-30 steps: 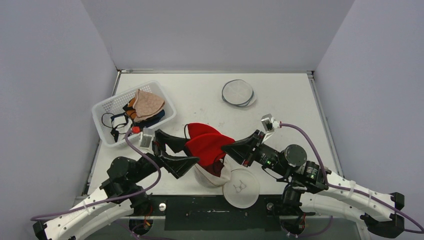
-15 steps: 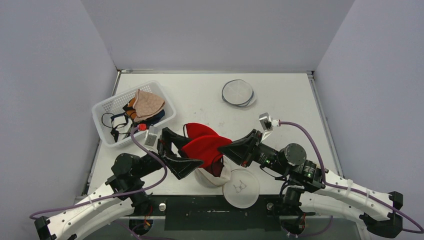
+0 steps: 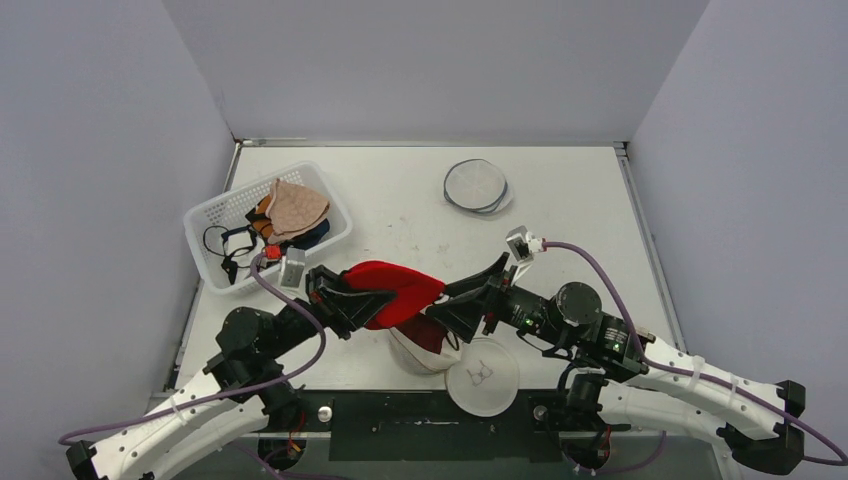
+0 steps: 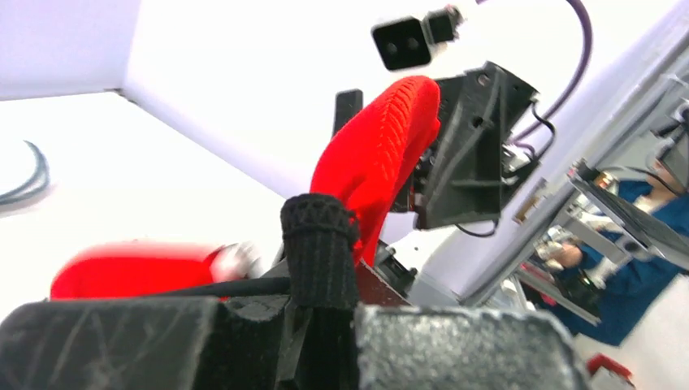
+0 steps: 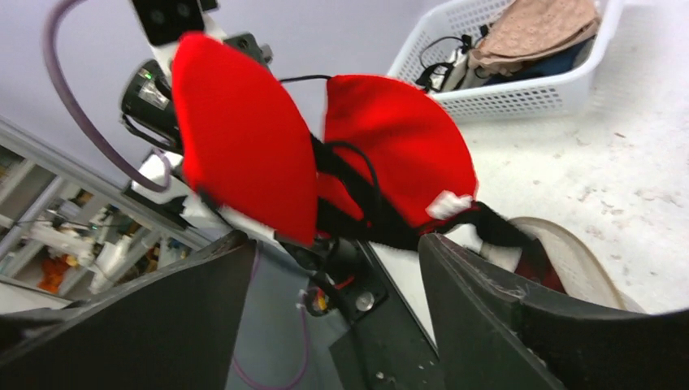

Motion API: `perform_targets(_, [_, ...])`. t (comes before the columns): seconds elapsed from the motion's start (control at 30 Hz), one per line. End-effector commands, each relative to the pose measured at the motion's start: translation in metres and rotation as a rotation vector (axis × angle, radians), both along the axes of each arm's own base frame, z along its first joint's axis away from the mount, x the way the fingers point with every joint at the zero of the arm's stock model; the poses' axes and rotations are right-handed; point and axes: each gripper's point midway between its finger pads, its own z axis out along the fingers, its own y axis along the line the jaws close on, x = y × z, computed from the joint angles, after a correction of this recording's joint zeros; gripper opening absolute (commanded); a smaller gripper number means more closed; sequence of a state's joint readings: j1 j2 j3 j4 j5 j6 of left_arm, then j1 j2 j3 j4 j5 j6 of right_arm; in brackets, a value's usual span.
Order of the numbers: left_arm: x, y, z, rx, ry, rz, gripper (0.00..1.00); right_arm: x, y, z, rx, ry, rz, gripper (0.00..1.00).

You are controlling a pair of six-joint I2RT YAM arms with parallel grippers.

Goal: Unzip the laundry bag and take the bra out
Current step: Pick up the bra from the laundry bag, then place the bra in the bin.

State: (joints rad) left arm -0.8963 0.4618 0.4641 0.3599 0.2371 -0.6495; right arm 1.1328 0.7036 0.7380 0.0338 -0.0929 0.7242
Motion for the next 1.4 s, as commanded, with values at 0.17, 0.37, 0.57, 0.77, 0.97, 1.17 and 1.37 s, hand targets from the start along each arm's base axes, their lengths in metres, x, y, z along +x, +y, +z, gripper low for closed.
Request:
perform_targets(0.17, [0.047, 0.039, 0.032, 0.005, 0.056, 0.341, 0.00, 0.005, -0.022, 0.021, -0.111, -0.073, -0.058, 0.98])
perform_targets(0.37, [0.068, 0.044, 0.034, 0.081, 0.104, 0.447, 0.00, 0.010, -0.031, 0.028, -0.130, -0.104, -0.097, 1.00])
perform_targets(0.57, [0.099, 0.059, 0.029, 0.224, 0.209, 0.615, 0.00, 0.029, -0.048, 0.005, -0.159, -0.094, -0.235, 1.00])
perform_targets(0.77, [0.142, 0.082, 0.024, 0.298, 0.319, 0.737, 0.00, 0.038, -0.046, -0.036, -0.225, -0.075, -0.271, 1.00])
perform_targets(0.97, [0.199, 0.117, 0.012, 0.216, 0.446, 0.778, 0.00, 0.040, -0.041, -0.067, -0.253, -0.048, -0.266, 0.99])
perform_targets(1.17, [0.250, 0.163, 0.004, 0.114, 0.499, 0.814, 0.00, 0.038, -0.039, -0.086, -0.278, -0.033, -0.256, 0.99])
perform_targets(1.37, [0.290, 0.197, 0.004, 0.021, 0.463, 0.815, 0.00, 0.037, -0.039, -0.098, -0.297, -0.028, -0.247, 0.99])
